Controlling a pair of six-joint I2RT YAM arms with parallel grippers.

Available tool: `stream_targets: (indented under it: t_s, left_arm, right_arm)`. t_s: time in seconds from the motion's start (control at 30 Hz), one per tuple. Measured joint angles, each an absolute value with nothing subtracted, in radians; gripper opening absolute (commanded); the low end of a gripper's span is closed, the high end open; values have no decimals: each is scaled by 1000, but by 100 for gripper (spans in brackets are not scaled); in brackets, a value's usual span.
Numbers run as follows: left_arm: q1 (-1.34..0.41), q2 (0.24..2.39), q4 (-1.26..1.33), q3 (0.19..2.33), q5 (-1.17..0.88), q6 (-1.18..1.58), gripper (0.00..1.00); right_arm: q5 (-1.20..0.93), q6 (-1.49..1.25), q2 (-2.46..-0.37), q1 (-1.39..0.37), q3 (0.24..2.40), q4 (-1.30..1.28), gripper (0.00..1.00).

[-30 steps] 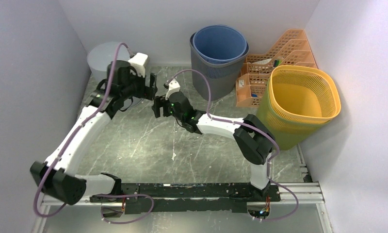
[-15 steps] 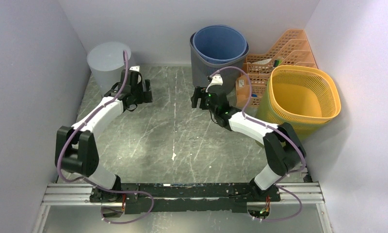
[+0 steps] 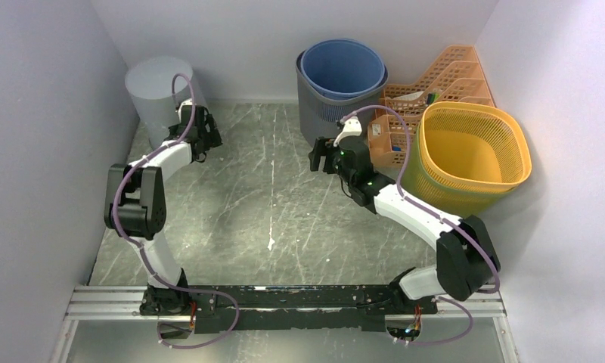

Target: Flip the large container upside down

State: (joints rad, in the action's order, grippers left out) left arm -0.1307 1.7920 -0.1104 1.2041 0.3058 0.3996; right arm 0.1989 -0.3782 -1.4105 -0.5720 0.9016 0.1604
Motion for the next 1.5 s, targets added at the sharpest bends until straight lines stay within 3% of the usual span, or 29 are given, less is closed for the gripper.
stream_targets:
  t_s: [0.23, 0.67, 0.97, 1.23, 1.5]
  left_arm:
    - [-43, 1922, -72, 1275, 332, 388, 96]
    - [12, 1899, -109, 1327, 369, 334, 99]
    - [-5, 1612, -279, 1292, 144, 290, 100]
    - [-208, 1304, -347, 1185, -40, 257, 100]
    - [-345, 1269, -378, 1114, -31, 247, 100]
  right_arm:
    - [210, -358, -1338, -570, 867, 122, 78]
    - [214, -331, -1314, -570, 861, 35, 79]
    - [221, -276, -1299, -570, 982, -134, 84]
    - [336, -222, -1266, -570, 1221, -323, 91]
    - [559, -184, -1244, -551, 1424, -523, 93]
